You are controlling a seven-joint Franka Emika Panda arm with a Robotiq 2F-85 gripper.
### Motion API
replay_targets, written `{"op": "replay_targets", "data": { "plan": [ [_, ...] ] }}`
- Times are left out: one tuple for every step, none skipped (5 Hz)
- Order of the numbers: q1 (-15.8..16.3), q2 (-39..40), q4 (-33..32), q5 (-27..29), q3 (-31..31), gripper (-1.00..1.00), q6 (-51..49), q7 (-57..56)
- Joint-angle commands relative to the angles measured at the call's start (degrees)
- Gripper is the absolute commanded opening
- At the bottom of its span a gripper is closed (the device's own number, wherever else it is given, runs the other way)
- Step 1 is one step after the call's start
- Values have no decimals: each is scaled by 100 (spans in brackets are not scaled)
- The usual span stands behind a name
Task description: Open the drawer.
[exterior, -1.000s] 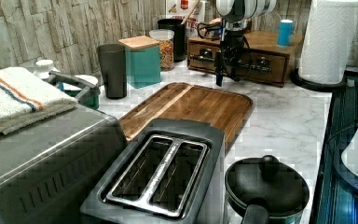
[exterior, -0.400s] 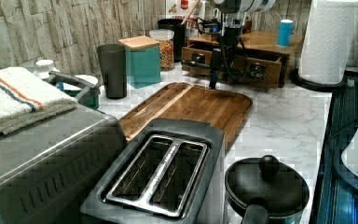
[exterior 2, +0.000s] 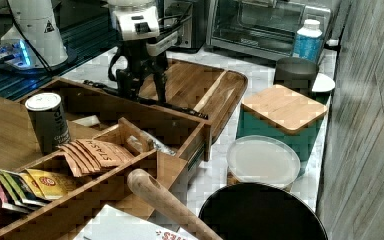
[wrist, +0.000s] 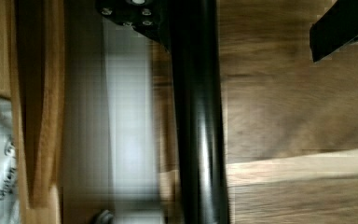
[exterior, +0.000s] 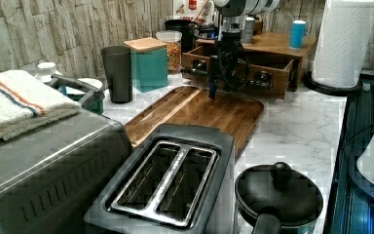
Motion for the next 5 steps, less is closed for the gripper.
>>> {"op": "replay_targets", "data": {
  "plan": [
    [1635,-170,223,-670,1139,100,-31,1843],
    [1758,-421,170,-994,1125,100,-174,1990],
    [1736,-420,172,-999,1148,100,-171,1997],
    [1727,-420,171,-1001,1155,100,-174,1997],
    [1706,-420,168,-1006,1177,100,-174,2001]
  ]
}}
